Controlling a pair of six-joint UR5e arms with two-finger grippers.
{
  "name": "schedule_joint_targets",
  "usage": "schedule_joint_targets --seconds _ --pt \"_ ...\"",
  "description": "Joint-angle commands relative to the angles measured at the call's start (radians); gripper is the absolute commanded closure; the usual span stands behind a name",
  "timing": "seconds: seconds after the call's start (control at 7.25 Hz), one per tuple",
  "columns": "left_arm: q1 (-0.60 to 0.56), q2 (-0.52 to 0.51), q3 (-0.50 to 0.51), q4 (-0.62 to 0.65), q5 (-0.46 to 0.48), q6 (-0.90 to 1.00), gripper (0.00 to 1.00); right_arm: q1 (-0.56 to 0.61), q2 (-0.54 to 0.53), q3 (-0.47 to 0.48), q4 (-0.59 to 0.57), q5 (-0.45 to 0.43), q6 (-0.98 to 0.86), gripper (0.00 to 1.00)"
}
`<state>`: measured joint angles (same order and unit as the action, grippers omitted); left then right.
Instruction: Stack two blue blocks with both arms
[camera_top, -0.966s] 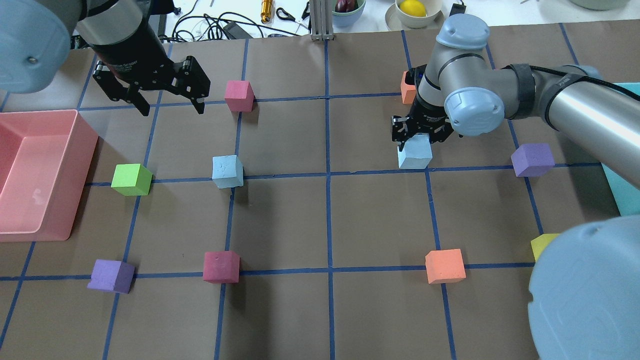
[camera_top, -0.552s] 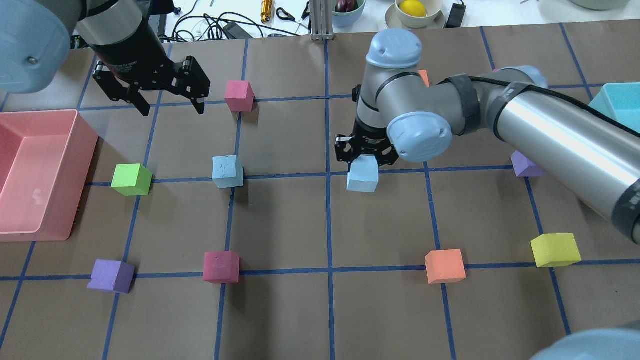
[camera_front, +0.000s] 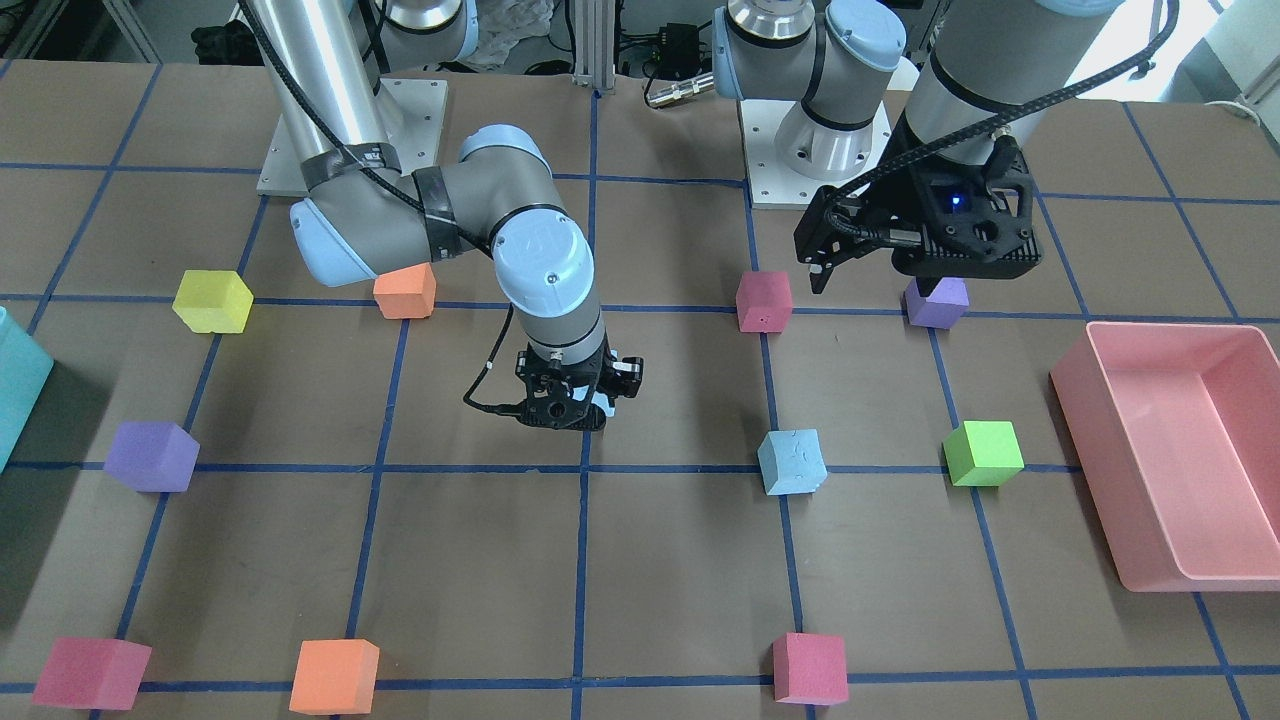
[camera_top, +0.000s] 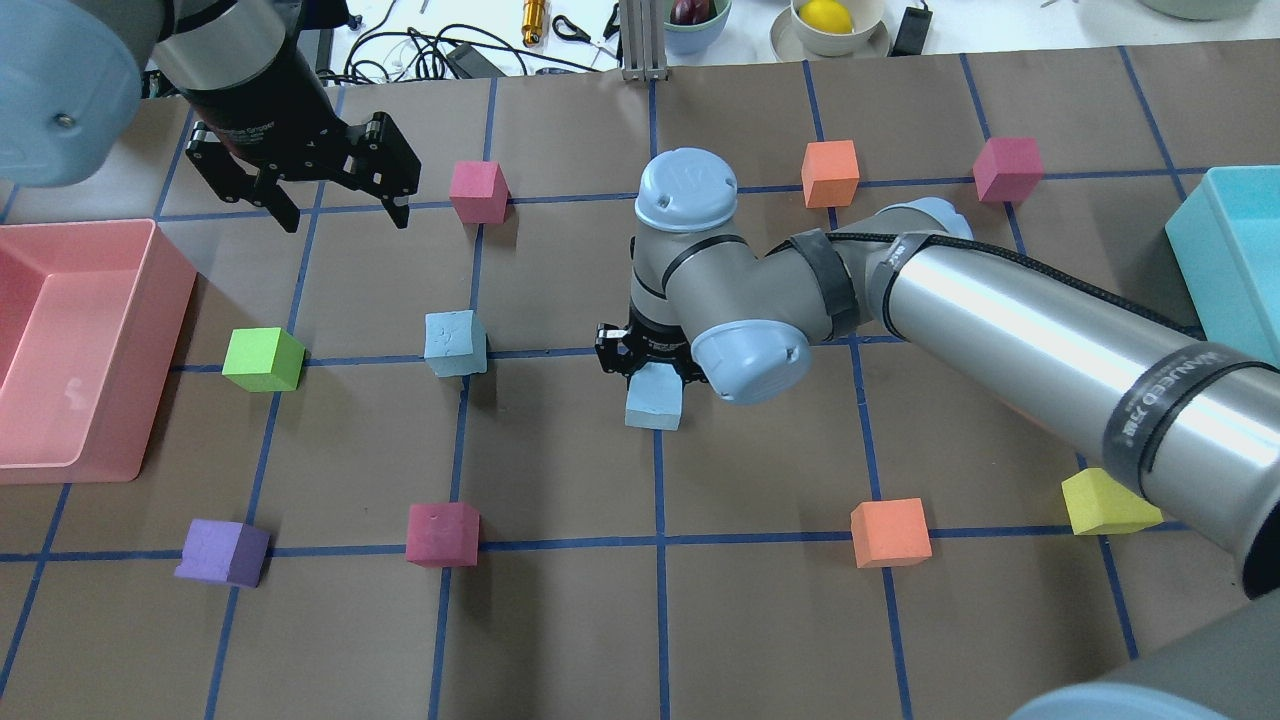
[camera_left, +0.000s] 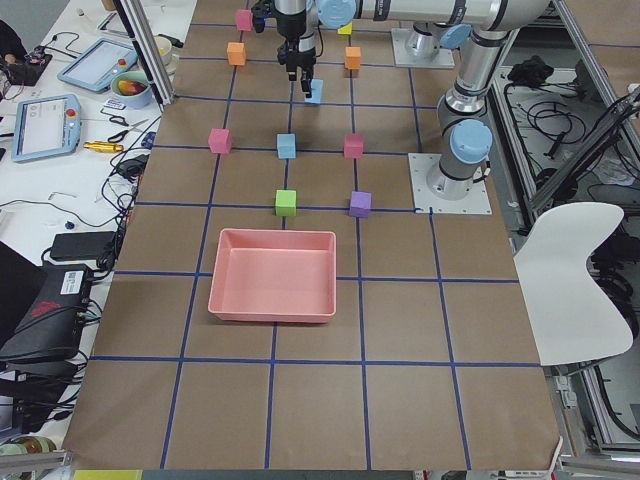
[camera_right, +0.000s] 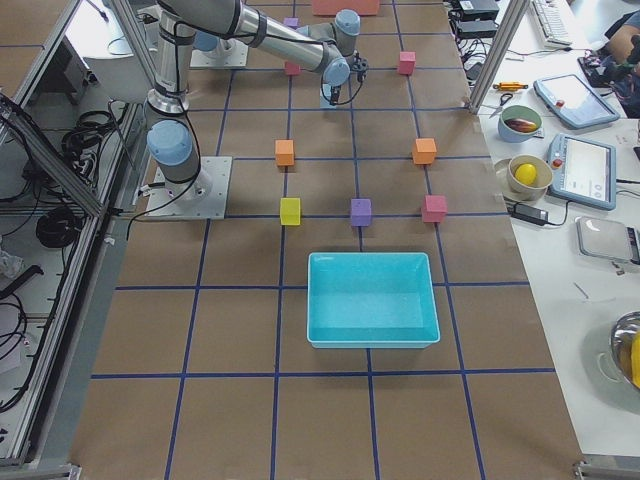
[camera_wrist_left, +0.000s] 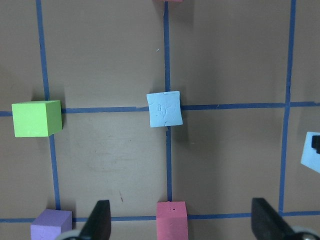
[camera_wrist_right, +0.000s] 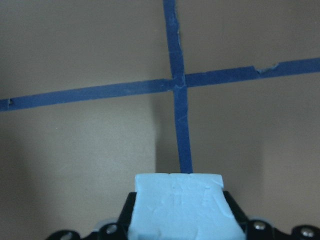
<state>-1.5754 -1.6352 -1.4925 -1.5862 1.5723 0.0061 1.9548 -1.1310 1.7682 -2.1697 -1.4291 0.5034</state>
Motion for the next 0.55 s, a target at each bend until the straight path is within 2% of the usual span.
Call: schedule_joint_targets --seconds 0.0,0.41 --pt "0.0 0.0 0.0 0.0 0.0 0.0 0.0 0.012 0.01 0.014 0.004 -0.011 0.027 1.0" --pt "-0.006 -0.012 -0.035 0.003 0.006 0.002 0.0 0.012 0.01 0.031 0.002 -0.013 0.027 1.0"
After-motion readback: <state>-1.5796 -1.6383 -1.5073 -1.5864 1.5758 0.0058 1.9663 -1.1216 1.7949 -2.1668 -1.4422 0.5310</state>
